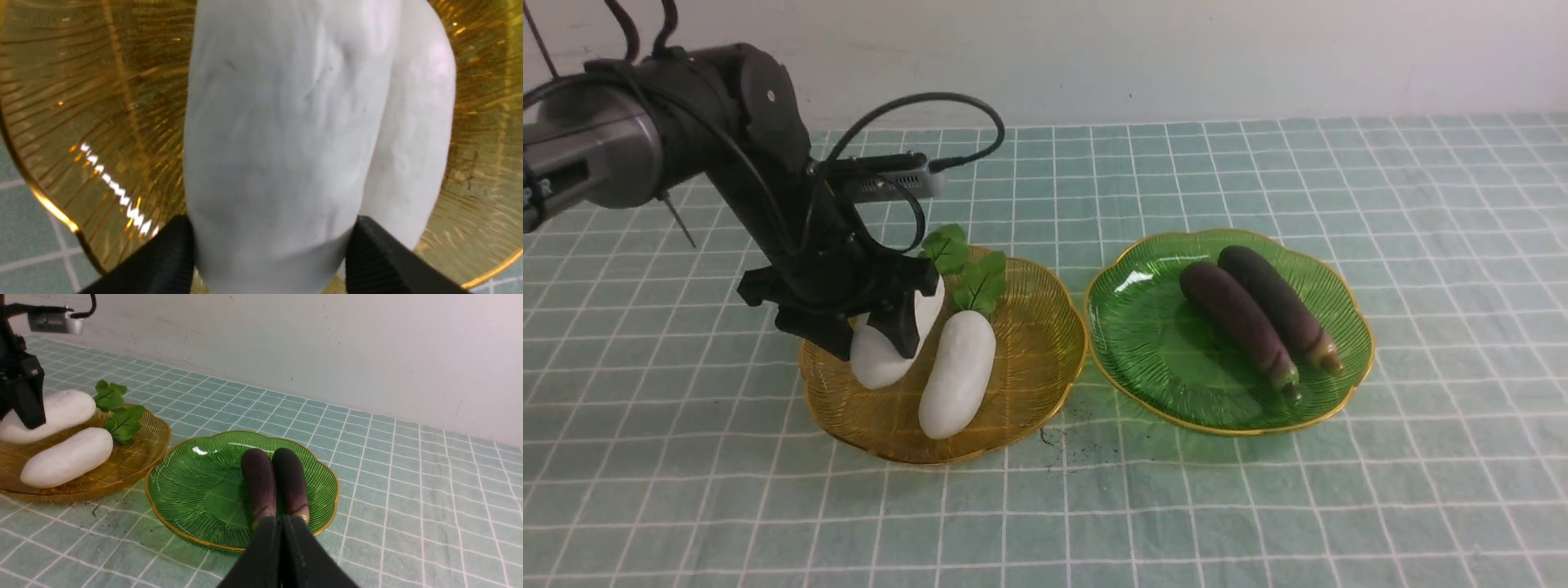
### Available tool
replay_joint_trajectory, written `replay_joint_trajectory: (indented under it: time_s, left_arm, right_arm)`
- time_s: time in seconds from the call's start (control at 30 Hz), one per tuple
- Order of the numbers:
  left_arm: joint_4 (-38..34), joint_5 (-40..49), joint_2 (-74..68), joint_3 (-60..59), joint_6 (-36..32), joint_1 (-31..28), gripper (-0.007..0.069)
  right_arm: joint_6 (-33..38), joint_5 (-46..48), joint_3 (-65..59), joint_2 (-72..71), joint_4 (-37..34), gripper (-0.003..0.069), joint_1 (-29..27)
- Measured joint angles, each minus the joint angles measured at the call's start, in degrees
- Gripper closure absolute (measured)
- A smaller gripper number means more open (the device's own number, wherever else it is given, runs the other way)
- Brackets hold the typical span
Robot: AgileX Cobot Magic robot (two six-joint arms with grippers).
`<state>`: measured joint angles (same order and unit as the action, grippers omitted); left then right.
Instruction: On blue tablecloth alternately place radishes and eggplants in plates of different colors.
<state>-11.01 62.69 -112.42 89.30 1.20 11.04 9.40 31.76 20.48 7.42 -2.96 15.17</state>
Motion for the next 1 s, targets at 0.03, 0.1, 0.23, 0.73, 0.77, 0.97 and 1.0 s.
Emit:
replay_joint_trajectory:
  time_s: [0.03, 0.1, 0.23, 0.73, 0.77, 0.97, 1.0]
  left_arm:
    - [0.0, -0.1, -0.1, 0.0, 0.0, 0.0, 0.0185]
    - [0.0, 0.0, -0.8, 0.0, 0.0, 0.0, 0.0153]
    - [0.0, 0.4, -1.0, 0.1, 0.0, 0.0, 0.0116]
    - [0.0, 6.6, -0.8, 5.5, -0.7, 0.0, 0.0313]
    - [0.0, 6.7, -0.8, 5.5, -0.8, 0.0, 0.0340]
    - [0.2, 7.1, -0.8, 5.6, -2.7, 0.0, 0.0569]
    - [0.2, 7.1, -0.7, 5.6, -2.9, 0.0, 0.0595]
  right_arm:
    - [0.0, 0.0, 0.0, 0.0, 0.0, 0.0674, 0.0]
    - [0.0, 0.0, 0.0, 0.0, -0.1, 0.0674, 0.0]
    - [0.0, 0.0, 0.0, 0.0, -1.0, 0.0674, 0.0]
    - [3.9, -1.5, 0.0, 1.9, -7.9, 0.0674, 0.0]
    - [4.0, -1.5, 0.0, 1.9, -7.9, 0.0674, 0.0]
    - [4.1, -1.6, 0.0, 1.9, -7.9, 0.0674, 0.0]
    - [4.1, -1.6, 0.0, 1.9, -7.9, 0.0674, 0.0]
